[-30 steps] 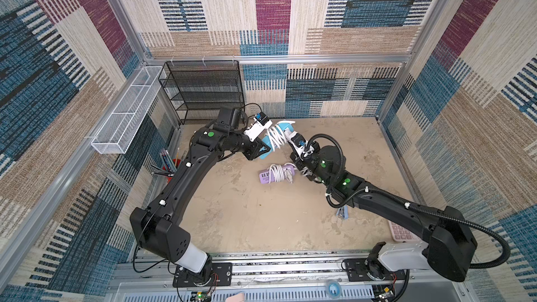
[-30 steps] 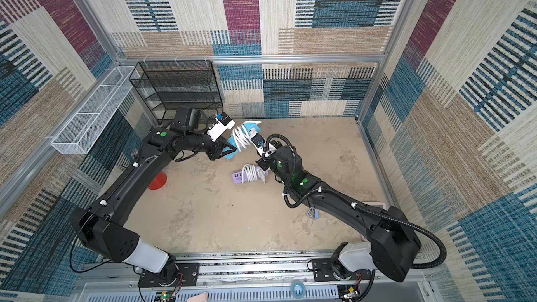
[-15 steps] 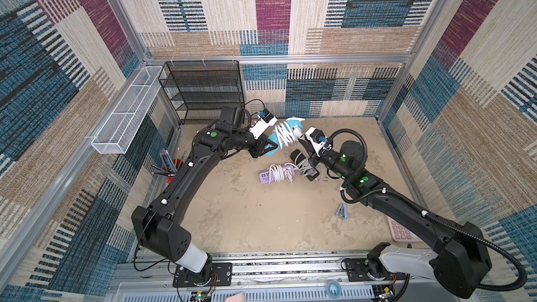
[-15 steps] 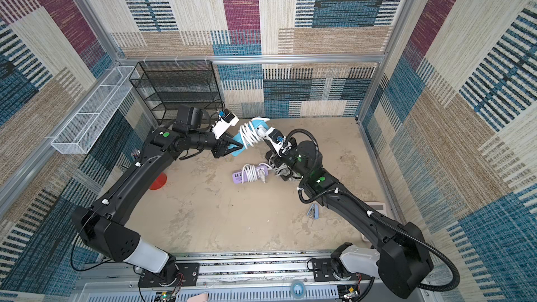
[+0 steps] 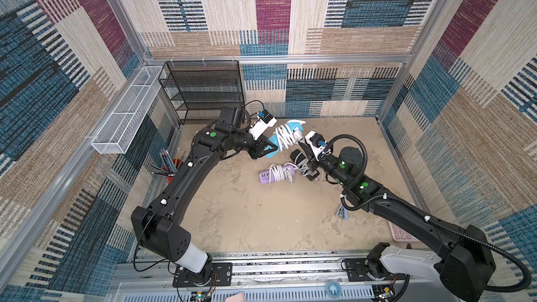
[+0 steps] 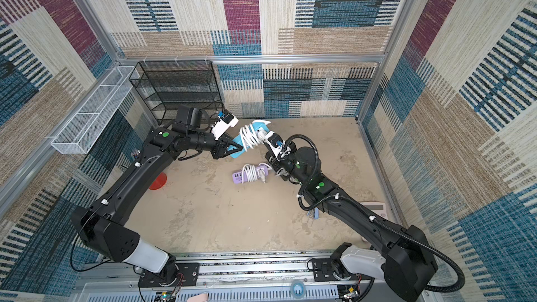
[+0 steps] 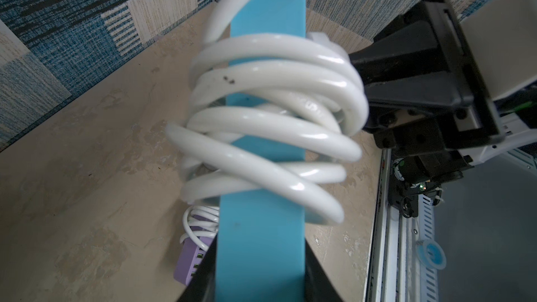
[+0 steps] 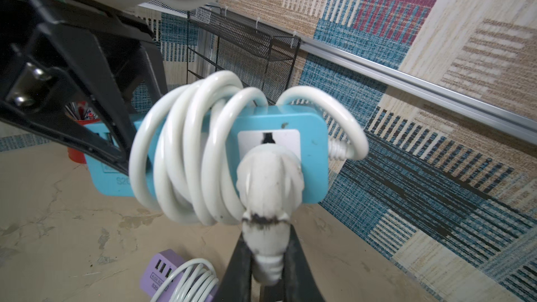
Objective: Unwrap the cord wrapped around the power strip
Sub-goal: Remove the plug from the power strip.
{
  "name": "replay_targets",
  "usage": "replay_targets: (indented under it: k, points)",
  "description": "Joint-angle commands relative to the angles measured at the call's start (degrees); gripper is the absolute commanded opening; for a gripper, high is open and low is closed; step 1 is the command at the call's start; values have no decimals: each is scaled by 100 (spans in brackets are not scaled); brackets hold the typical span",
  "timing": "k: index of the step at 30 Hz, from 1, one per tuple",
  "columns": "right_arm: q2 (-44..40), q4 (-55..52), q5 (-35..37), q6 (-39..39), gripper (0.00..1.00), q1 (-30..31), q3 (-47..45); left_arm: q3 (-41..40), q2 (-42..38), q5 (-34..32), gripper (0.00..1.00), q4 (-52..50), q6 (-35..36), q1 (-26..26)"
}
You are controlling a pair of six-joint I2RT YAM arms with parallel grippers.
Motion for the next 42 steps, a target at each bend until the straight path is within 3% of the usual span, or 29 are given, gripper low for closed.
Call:
replay_targets:
  k: [1, 12, 21, 26, 36, 40, 42]
  points:
    - [21, 768, 470, -21, 0, 160, -92, -25, 39, -379, 0, 516, -594, -28]
    - [85, 1424, 936, 155, 0, 388, -321, -96, 57, -379, 0, 663, -692, -99]
    - [-443, 849, -472, 653, 0, -742, -290, -52, -11, -275, 0, 422, -392, -35]
    - [-425, 730, -698, 572, 0, -694, -243, -35, 6, -269, 0, 443, -427, -11]
    - [-731, 1255, -732, 599, 0, -316, -987, -132, -102, -316, 0, 601, -456, 79]
    - [-849, 1217, -907, 688, 17, -313, -1151, -140, -183, -267, 0, 605, -397, 101]
    - [-858, 1171, -1010, 715, 39, -308, -1178, -132, -195, -179, 0, 589, -338, 108]
